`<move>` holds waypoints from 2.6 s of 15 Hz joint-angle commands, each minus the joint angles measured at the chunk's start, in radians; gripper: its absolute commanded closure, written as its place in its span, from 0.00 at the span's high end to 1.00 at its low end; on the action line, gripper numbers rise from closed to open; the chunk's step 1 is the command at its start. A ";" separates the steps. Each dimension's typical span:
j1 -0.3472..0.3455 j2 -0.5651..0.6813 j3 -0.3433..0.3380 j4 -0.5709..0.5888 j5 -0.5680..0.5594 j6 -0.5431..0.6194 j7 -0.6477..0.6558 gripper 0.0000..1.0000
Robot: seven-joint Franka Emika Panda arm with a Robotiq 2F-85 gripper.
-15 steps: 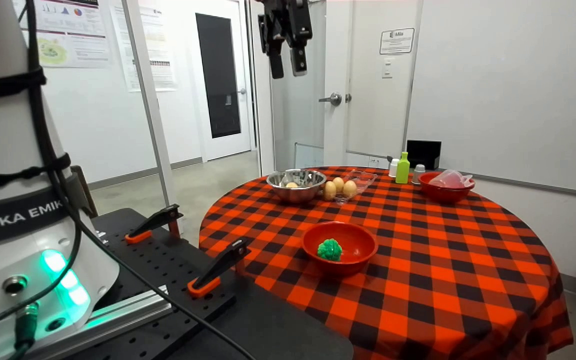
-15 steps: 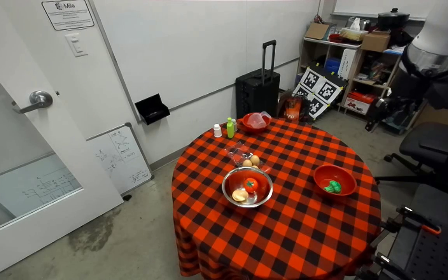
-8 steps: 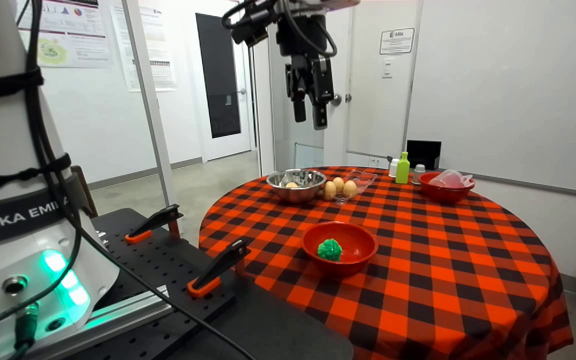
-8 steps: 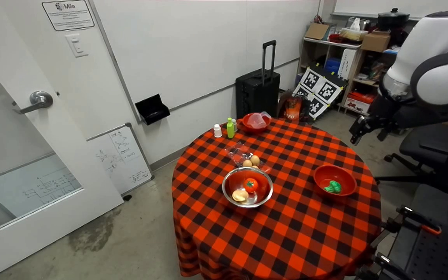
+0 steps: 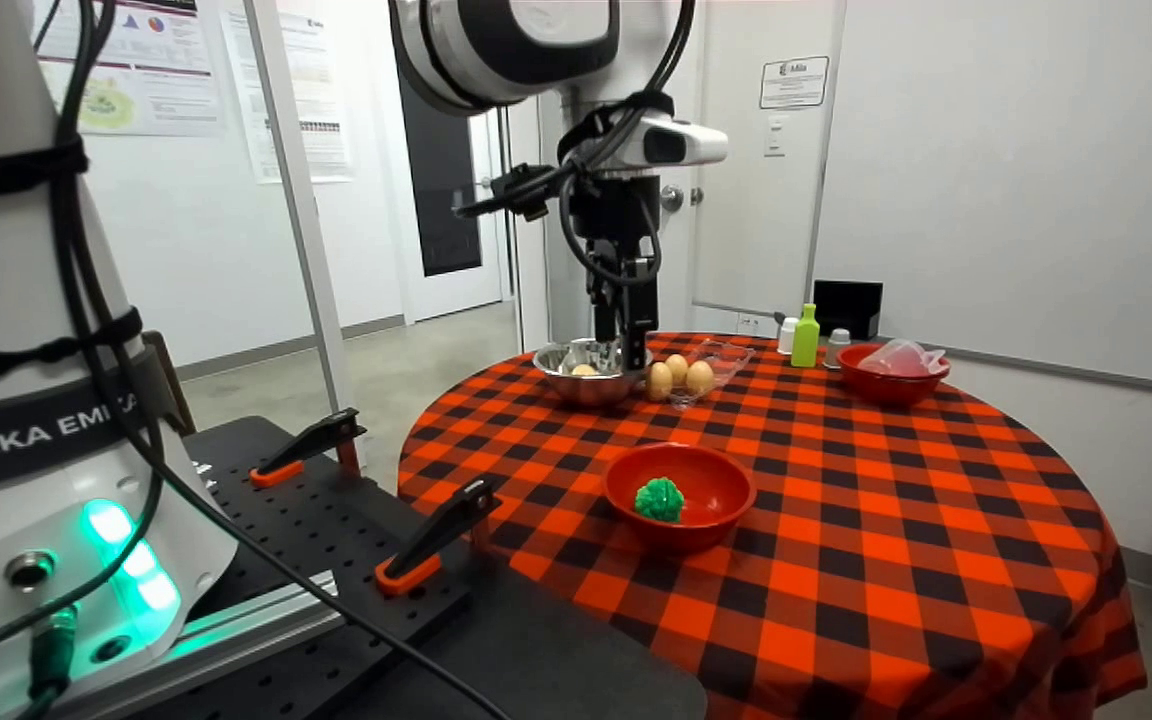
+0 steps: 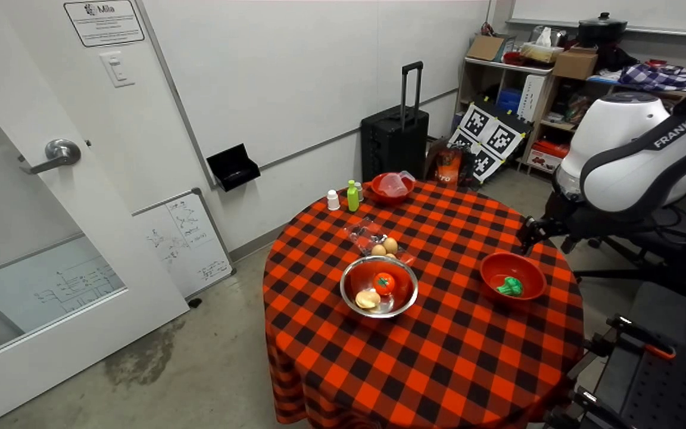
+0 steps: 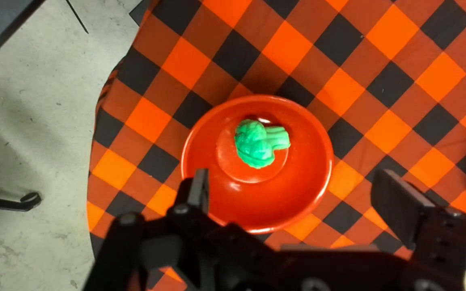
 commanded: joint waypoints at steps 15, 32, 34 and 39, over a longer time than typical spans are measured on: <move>0.057 0.453 -0.031 0.273 0.200 0.079 -0.030 1.00; -0.003 0.699 -0.007 0.492 0.281 0.043 -0.048 1.00; -0.008 0.704 -0.002 0.494 0.287 0.043 -0.048 1.00; -0.006 0.708 0.001 0.491 0.306 0.036 -0.040 1.00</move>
